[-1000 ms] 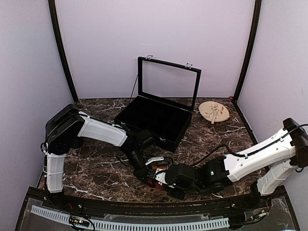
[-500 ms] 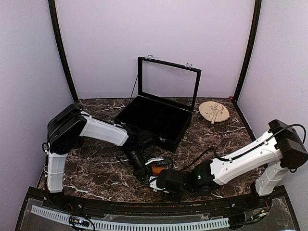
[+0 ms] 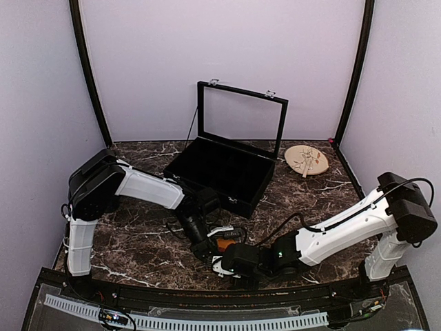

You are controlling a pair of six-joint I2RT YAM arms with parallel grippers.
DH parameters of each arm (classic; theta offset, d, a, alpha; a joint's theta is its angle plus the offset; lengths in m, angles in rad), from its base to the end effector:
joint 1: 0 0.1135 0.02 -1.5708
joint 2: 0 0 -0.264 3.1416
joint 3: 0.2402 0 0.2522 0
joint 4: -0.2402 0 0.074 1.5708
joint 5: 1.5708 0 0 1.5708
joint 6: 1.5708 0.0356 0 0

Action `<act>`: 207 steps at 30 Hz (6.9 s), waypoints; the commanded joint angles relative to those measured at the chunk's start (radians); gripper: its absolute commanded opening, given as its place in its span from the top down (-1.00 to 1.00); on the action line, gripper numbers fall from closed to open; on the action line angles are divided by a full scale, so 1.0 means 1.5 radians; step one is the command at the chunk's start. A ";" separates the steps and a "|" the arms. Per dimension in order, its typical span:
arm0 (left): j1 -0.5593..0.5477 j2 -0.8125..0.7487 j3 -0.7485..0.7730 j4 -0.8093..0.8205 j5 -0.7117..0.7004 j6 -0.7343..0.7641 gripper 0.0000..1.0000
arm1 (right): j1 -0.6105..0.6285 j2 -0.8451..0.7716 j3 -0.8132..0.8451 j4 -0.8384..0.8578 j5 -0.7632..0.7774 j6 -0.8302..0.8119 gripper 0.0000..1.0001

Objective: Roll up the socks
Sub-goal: Roll the sock at the center of the board.

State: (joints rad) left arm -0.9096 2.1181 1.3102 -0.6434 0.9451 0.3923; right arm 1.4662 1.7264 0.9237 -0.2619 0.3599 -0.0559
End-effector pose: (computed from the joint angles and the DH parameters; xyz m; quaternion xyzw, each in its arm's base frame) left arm 0.2114 -0.3187 0.1092 -0.5602 -0.6906 0.4528 0.0648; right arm 0.0465 0.3232 0.1460 -0.6245 0.7206 0.0277 0.2999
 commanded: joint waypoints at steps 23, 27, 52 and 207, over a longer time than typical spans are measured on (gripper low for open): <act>0.004 0.019 0.017 -0.034 0.009 0.021 0.70 | -0.046 0.040 0.024 -0.011 -0.065 -0.039 0.67; 0.008 0.020 0.019 -0.031 0.000 0.010 0.62 | -0.049 0.043 0.018 -0.014 -0.082 -0.033 0.79; 0.071 -0.109 -0.089 0.108 -0.042 -0.098 0.39 | -0.099 0.040 0.026 -0.032 -0.192 0.006 0.96; -0.107 -0.135 -0.092 0.094 -0.249 0.044 0.63 | -0.394 -0.151 -0.151 0.068 -0.561 0.253 0.37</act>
State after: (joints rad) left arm -1.0863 1.8866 1.1481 -0.4011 0.5045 0.4778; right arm 0.8806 1.5787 0.7380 -0.2039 -0.5838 0.2996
